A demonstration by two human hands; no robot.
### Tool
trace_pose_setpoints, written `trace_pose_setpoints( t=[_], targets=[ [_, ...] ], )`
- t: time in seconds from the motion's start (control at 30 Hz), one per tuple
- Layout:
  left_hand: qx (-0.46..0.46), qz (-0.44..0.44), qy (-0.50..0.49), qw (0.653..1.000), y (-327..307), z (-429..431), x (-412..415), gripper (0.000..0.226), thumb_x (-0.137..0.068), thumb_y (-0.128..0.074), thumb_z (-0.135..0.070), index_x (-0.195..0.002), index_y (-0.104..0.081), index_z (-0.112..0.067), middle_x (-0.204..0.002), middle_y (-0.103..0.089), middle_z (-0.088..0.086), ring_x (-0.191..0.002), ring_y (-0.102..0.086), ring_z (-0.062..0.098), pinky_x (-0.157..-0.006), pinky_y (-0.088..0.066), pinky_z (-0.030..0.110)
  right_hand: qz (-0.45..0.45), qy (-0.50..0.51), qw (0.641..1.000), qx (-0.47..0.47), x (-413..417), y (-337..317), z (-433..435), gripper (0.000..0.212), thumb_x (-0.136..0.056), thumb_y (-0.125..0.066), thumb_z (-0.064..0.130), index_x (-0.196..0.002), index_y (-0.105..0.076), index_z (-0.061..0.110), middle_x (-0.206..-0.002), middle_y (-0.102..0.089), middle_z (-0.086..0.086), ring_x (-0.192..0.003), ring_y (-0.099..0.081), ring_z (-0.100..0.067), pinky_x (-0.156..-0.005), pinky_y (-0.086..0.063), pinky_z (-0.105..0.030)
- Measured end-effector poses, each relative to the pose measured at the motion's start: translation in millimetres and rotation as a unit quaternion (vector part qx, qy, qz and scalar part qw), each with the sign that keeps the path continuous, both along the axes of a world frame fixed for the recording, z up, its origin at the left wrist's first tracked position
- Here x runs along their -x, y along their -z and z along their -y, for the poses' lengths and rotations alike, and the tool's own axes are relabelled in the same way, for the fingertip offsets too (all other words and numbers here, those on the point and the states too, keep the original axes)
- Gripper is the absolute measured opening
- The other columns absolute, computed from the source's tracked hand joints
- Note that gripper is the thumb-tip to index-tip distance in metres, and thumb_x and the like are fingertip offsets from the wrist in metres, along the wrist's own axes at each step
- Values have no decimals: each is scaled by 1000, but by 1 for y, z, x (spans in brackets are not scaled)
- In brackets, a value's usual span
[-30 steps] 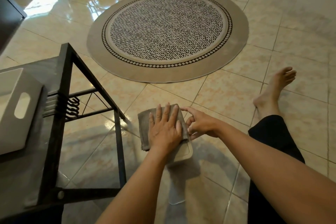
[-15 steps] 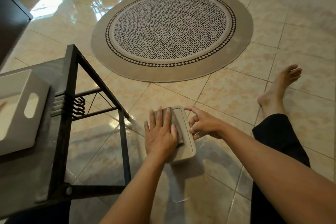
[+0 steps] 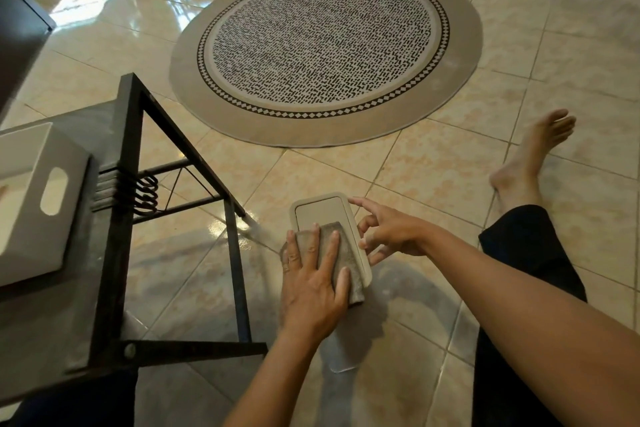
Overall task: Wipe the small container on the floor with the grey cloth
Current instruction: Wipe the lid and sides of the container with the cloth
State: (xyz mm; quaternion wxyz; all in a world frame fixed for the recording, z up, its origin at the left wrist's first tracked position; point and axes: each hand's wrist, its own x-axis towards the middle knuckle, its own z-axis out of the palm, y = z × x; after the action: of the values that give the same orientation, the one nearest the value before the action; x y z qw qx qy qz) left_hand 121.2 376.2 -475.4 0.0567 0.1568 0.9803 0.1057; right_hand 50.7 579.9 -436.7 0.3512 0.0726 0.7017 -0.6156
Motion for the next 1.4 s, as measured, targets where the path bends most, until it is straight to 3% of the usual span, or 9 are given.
trace_pose_setpoints(
  t=[0.13, 0.33, 0.47, 0.63, 0.73, 0.83, 1.03, 1.23, 1.4],
  targets=[
    [19, -4, 44, 999, -1, -23, 10, 64, -98, -14, -54, -155, 11, -36, -165, 19, -3, -148, 27, 23, -120, 12, 52, 3, -5, 1000, 0, 0, 0, 0, 96, -85, -50, -22, -155, -17, 35, -101, -55, -14, -77, -70, -23, -69, -64, -43],
    [21, 16, -29, 999, -2, -21, 17, 65, -97, -12, -53, -154, 17, -36, -162, 25, -2, -146, 31, 23, -120, 13, 51, -6, 9, 1000, -8, 0, -1, 2, 95, -86, -56, -19, -156, -18, 33, -103, -50, -17, -81, -68, -27, -68, -64, -43],
    [24, 11, 36, 999, 0, -30, 23, 63, -98, -12, -49, -151, 19, -39, -162, 24, -5, -148, 28, 22, -120, 12, 51, -9, 4, 1000, -13, -1, 0, 2, 98, -84, -51, -22, -156, -17, 34, -105, -57, -16, -79, -70, -25, -68, -63, -42],
    [25, 17, -35, 999, -4, -21, 37, 64, -98, -11, -50, -153, 17, -35, -162, 25, 0, -147, 30, 24, -119, 17, 48, -13, 23, 1000, -15, -1, 2, 3, 98, -84, -58, -18, -156, -19, 35, -102, -50, -16, -77, -68, -23, -64, -63, -39],
    [34, 29, 13, 999, 1, -32, 23, 64, -95, -6, -51, -150, 23, -37, -162, 27, -1, -145, 33, 24, -115, 24, 45, -12, 11, 1000, -18, 0, 5, 2, 98, -83, -54, -20, -156, -17, 35, -102, -56, -13, -79, -70, -22, -64, -63, -39],
    [35, 16, 39, 998, -3, -35, 49, 63, -95, -3, -49, -150, 24, -34, -162, 27, 0, -146, 30, 25, -120, 13, 49, -10, 7, 1000, -14, 1, 5, 1, 100, -83, -53, -21, -156, -17, 36, -103, -57, -16, -82, -70, -24, -62, -61, -36],
    [25, 18, -47, 998, 0, -18, 45, 65, -97, -6, -48, -152, 22, -27, -162, 27, 4, -146, 31, 25, -120, 14, 47, -12, 17, 1000, -8, 2, 6, 1, 99, -83, -59, -19, -156, -19, 33, -97, -53, -15, -78, -69, -23, -62, -63, -37],
    [35, 10, 37, 999, -2, -43, 56, 64, -98, -6, -48, -154, 18, -27, -162, 25, 1, -146, 31, 23, -118, 18, 45, -11, 9, 1000, -8, 2, 8, -1, 98, -83, -50, -22, -156, -17, 34, -102, -58, -18, -76, -70, -22, -59, -61, -35],
    [23, 31, -39, 998, -8, -19, 74, 63, -103, -12, -42, -154, 19, -23, -163, 24, 5, -147, 28, 24, -122, 11, 47, -17, 11, 1000, -20, 3, 6, 2, 99, -83, -61, -18, -155, -20, 37, -103, -52, -18, -81, -69, -25, -64, -63, -39]
  ],
)
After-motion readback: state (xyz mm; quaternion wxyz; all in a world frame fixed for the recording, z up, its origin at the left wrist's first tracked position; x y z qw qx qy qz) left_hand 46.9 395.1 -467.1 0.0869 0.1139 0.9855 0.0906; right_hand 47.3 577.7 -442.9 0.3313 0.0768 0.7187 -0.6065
